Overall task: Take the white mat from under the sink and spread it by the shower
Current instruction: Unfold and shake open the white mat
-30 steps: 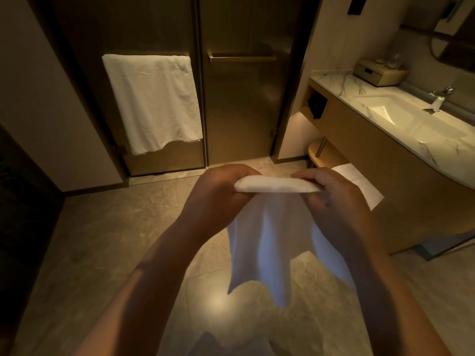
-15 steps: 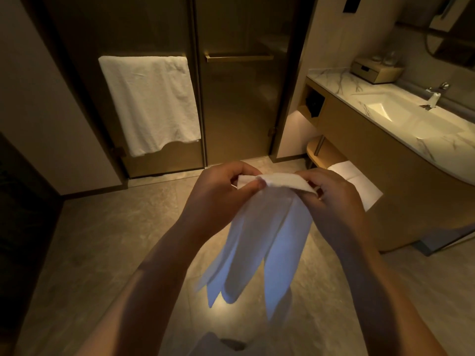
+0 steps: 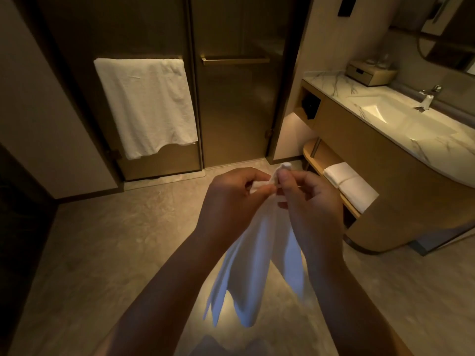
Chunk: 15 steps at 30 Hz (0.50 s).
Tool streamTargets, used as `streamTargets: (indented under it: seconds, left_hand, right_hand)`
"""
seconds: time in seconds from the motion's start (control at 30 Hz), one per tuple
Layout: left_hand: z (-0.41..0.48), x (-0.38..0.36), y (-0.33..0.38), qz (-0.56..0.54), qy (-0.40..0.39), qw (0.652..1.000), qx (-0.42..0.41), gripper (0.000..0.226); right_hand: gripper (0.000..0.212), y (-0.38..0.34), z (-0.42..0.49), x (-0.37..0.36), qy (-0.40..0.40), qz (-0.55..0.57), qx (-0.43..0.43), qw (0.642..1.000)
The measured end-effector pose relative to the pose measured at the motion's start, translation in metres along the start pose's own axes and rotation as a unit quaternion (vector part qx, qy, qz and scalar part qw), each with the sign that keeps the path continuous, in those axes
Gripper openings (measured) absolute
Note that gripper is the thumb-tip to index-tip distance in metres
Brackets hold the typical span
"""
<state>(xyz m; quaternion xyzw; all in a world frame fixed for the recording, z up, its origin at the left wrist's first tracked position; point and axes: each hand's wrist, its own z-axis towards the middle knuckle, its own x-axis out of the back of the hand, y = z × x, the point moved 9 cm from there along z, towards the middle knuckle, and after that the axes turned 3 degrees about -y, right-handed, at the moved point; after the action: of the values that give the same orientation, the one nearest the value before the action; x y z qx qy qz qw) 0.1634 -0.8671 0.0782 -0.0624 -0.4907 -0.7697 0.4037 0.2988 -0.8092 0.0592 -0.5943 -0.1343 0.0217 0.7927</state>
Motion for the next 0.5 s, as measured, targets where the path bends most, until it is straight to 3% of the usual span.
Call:
streamTargets:
  seconds: [0.17, 0.4, 0.5]
  left_hand:
    - [0.001, -0.010, 0.005, 0.007, -0.029, 0.999, -0.016, 0.010]
    - [0.001, -0.031, -0.019, -0.045, -0.105, 0.992, 0.056, 0.020]
    - [0.004, -0.024, -0.040, -0.036, -0.097, 0.991, 0.089, 0.016]
  right_hand:
    - [0.033, 0.010, 0.011, -0.002, -0.020, 0.016, -0.061, 0.998]
    - [0.017, 0.033, 0.028, 0.002, -0.021, -0.022, -0.079, 0.996]
    - [0.016, 0.041, 0.033, 0.011, -0.014, -0.052, -0.064, 0.997]
